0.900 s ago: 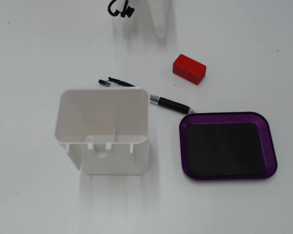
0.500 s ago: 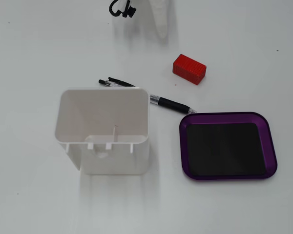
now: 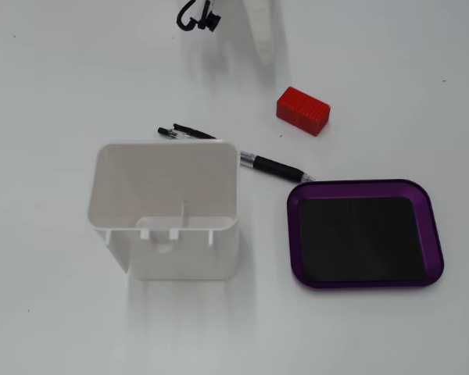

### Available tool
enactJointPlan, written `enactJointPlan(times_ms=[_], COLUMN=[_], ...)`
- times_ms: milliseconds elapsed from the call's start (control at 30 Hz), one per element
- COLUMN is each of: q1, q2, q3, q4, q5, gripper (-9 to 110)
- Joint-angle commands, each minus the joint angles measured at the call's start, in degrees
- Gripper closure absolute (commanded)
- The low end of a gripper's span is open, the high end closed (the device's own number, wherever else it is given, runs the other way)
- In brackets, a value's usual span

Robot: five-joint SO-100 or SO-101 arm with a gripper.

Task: Pick up the cube and place it in the box.

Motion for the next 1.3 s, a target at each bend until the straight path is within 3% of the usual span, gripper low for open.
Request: enactJointPlan(times_ms=[0, 133, 333, 600, 1267], q1=[1.58, 5.27, 4.83, -5.80, -6.06], q2=[2.64, -11.43, -44.21, -79.54, -98.35], q3=[-3.69, -12.48, -39.99, -63.98, -68.38], q4=[-0.97, -1.41, 3.60, 12.74, 6.50], q5=[0.26, 2.64, 13.10, 28.21, 37.88], gripper=[89, 80, 80, 80, 79])
